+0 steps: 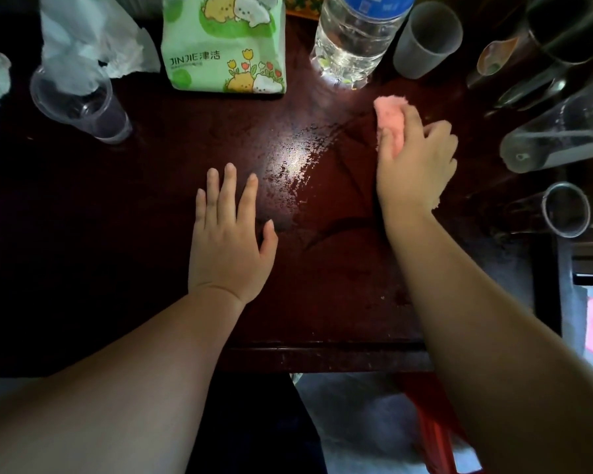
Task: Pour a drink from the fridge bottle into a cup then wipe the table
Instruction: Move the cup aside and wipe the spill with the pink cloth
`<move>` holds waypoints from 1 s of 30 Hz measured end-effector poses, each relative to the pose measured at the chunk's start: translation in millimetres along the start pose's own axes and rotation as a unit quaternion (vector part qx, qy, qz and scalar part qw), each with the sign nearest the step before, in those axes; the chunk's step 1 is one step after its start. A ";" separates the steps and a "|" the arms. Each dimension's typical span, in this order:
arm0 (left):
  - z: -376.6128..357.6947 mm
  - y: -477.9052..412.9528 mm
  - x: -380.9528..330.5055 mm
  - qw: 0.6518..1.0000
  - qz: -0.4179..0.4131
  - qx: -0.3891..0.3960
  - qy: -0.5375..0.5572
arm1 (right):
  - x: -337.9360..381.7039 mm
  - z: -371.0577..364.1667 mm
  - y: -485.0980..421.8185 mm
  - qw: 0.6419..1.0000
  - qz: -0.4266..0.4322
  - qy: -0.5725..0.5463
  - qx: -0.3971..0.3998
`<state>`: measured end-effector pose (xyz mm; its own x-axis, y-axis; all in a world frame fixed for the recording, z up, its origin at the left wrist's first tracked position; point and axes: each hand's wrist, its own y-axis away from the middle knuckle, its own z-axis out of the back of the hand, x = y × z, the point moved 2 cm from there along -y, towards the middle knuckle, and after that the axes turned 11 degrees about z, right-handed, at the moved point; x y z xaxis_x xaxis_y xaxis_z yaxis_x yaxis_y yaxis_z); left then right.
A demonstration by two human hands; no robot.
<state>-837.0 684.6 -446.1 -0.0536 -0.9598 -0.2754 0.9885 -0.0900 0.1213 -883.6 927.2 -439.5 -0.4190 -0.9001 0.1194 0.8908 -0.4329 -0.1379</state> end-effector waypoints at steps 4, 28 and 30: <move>-0.3 -0.2 -0.7 1.000 -0.003 -0.001 0.003 | 18.6 0.0 11.4 0.997 0.072 -0.025 0.004; -1.3 1.1 -1.8 1.000 -0.014 -0.014 0.013 | -6.1 10.4 45.5 0.991 0.126 -0.048 0.015; -1.6 0.7 -1.6 1.000 -0.010 -0.011 0.014 | -5.7 18.4 83.4 0.972 0.218 -0.083 0.040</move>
<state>-836.0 686.5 -447.1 -0.0687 -0.9499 -0.3050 0.9903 -0.1019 0.0945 -803.6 897.1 -433.5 0.0284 -0.9740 0.2247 0.9910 -0.0019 -0.1337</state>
